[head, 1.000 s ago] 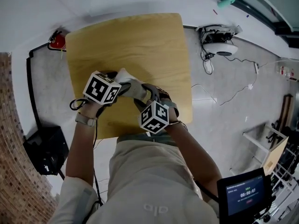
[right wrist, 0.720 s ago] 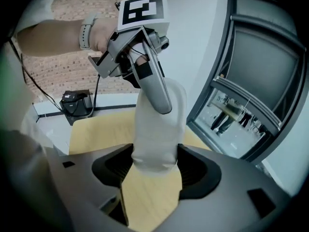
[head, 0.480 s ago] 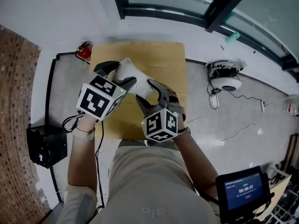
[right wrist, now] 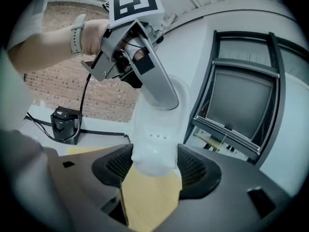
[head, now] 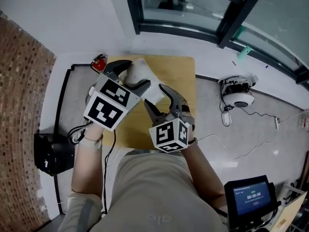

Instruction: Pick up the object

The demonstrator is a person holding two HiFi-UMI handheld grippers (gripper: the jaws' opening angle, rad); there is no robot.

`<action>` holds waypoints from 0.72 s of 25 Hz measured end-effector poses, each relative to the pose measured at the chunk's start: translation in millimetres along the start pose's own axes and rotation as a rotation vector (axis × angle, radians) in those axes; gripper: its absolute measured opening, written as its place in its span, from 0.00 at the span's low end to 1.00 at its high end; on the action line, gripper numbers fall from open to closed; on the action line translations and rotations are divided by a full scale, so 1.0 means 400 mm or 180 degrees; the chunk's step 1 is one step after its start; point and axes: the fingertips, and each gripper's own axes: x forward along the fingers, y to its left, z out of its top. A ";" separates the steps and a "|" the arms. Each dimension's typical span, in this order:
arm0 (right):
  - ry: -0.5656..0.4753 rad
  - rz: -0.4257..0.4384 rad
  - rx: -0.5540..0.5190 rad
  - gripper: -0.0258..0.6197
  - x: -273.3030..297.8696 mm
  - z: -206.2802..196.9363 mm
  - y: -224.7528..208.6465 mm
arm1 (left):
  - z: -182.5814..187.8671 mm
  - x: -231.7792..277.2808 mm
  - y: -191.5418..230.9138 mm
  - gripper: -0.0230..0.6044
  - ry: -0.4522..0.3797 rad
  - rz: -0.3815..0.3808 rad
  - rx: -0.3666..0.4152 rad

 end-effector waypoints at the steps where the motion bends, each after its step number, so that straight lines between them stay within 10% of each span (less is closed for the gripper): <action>1: 0.0001 -0.0028 0.0003 0.49 0.000 0.009 0.014 | -0.009 -0.013 0.001 0.54 -0.0013 -0.0014 0.0024; 18: 0.0045 -0.0212 -0.0199 0.49 0.081 0.117 0.091 | -0.078 -0.110 0.113 0.54 -0.0327 -0.0128 0.0012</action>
